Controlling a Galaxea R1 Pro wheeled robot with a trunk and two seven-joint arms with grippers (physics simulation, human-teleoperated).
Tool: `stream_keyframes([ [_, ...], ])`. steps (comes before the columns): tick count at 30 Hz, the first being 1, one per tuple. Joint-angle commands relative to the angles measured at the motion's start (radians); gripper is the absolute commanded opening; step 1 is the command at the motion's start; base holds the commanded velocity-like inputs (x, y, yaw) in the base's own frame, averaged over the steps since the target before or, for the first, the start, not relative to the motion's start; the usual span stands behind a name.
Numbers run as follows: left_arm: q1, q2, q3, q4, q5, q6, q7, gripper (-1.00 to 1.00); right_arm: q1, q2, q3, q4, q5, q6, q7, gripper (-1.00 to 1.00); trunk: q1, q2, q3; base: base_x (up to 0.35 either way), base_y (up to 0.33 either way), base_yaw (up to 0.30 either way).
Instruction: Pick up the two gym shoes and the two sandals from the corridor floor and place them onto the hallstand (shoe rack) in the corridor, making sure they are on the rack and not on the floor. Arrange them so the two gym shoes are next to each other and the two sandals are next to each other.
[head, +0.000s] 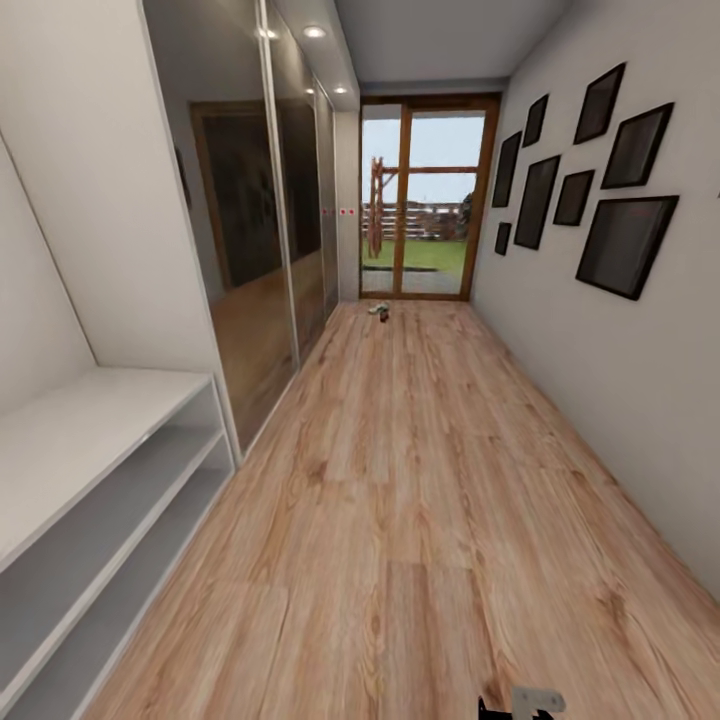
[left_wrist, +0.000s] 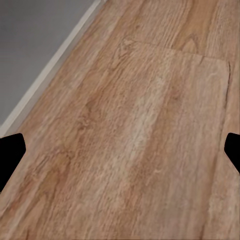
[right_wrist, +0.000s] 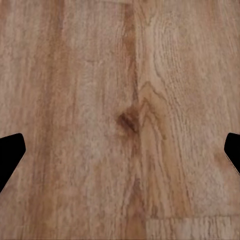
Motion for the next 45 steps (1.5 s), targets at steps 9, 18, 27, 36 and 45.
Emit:
stream_keyframes([
  [9, -0.001, 0.000, 0.001, 0.001, 0.002, -0.002, -0.001, 1.00, -0.001, -0.001, 0.009, 0.001, -0.010, -0.003, -0.002, 1.00, 0.000, 0.000, -0.001, 0.339, 0.000, 0.000],
  [18, -0.001, 0.000, 0.001, 0.002, 0.002, -0.002, -0.001, 1.00, -0.001, -0.002, 0.007, 0.000, -0.013, -0.004, -0.003, 1.00, 0.000, 0.000, -0.001, 0.339, 0.000, 0.000],
  [27, -0.001, 0.000, 0.004, 0.011, 0.002, -0.002, -0.001, 1.00, -0.001, -0.001, 0.008, -0.002, -0.014, -0.005, -0.004, 1.00, 0.000, 0.000, -0.001, 0.339, 0.000, -0.094],
  [36, -0.001, 0.000, 0.004, 0.016, 0.002, -0.002, -0.001, 1.00, -0.001, -0.001, 0.007, -0.006, -0.013, -0.006, -0.007, 1.00, 0.000, 0.000, 0.000, 0.339, 0.000, -0.186],
  [45, -0.001, 0.000, 0.004, 0.016, 0.002, -0.002, -0.001, 1.00, -0.001, -0.002, 0.009, -0.005, -0.013, -0.007, -0.007, 1.00, 0.000, 0.000, 0.000, 0.339, 0.000, -0.013],
])
